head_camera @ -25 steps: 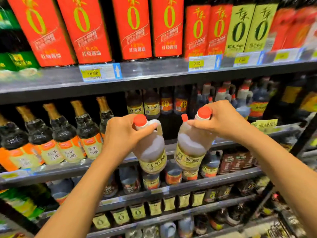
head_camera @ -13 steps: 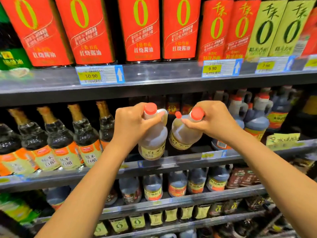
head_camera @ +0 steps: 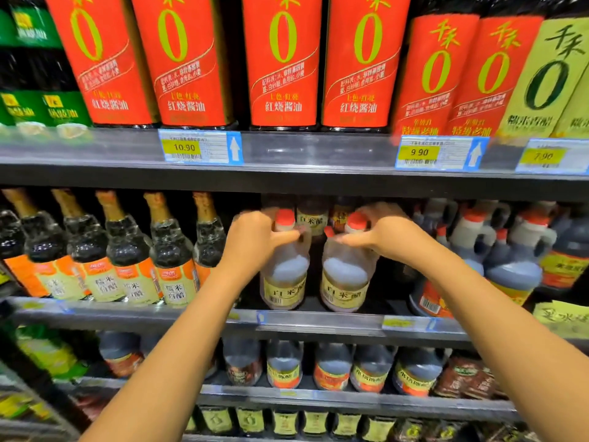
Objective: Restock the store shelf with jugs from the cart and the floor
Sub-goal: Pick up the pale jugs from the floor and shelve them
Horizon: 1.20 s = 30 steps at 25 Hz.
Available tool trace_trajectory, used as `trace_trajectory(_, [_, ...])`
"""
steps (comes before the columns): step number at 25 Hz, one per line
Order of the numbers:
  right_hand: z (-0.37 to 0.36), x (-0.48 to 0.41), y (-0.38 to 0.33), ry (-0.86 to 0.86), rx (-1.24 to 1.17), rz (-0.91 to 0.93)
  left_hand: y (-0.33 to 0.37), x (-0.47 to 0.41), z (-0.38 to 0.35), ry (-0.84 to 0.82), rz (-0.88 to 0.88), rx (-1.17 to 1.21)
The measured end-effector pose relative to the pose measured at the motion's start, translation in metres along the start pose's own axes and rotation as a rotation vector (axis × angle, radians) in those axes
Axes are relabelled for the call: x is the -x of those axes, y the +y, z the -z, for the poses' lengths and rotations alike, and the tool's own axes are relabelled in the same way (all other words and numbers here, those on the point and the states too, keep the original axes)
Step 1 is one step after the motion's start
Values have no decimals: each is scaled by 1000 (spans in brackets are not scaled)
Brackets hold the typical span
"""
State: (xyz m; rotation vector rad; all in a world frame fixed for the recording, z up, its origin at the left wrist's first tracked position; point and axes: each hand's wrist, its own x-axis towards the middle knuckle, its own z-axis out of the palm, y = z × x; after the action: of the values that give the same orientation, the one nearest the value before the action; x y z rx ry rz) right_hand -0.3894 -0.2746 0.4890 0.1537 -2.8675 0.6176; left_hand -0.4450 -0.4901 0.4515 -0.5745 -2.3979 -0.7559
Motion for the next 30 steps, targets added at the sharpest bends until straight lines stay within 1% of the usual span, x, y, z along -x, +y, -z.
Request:
trace_trajectory(2, [-9,-21,9,-11,3,-98,8,-14,-1,-148,210,-13])
trace_trajectory(3, [-17,-28,15,31,-20,-153,9,-19,-6,-180,291,-15])
trace_trajectory(5, [-33,-34,29,125,-246,-200,6,-24,-14,-171,398,22])
trace_trajectory(7, [-42,-35,38,169,-485,-184,0,-24,-20,-138,413,69])
trace_trajectory(8, [-44,-35,39,176,-512,-174,-4,-21,-22,-116,394,74])
trace_trajectory(10, [-51,-31,39,233,-427,-203,-11,-9,-28,-13,311,100])
trace_trajectory(11, [-57,-26,40,289,-436,-251,-12,2,-35,49,280,168])
trace_trajectory(12, [-67,-18,40,331,-515,-291,-10,15,-41,97,276,270])
trace_trajectory(13, [-78,-6,40,356,-648,-312,-6,29,-47,137,286,372])
trace_trajectory(14, [-90,5,40,363,-717,-313,-3,43,-56,166,302,448])
trace_trajectory(16, [-112,27,39,338,-625,-297,5,66,-73,207,364,490])
trace_trajectory(18, [-123,35,39,344,-551,-300,9,82,-85,212,463,462])
trace_trajectory(19, [-124,35,39,340,-530,-309,10,86,-88,197,499,438])
trace_trajectory(23, [-123,19,40,242,-494,-324,6,70,-89,123,542,317])
trace_trajectory(24, [-123,11,39,237,-515,-331,3,62,-88,114,554,332])
trace_trajectory(26, [-129,-9,38,223,-544,-380,-7,49,-90,94,559,434])
trace_trajectory(28, [-133,-27,34,197,-518,-441,-20,44,-98,111,557,531])
trace_trajectory(30, [-137,-43,31,211,-509,-448,-32,35,-105,113,599,559])
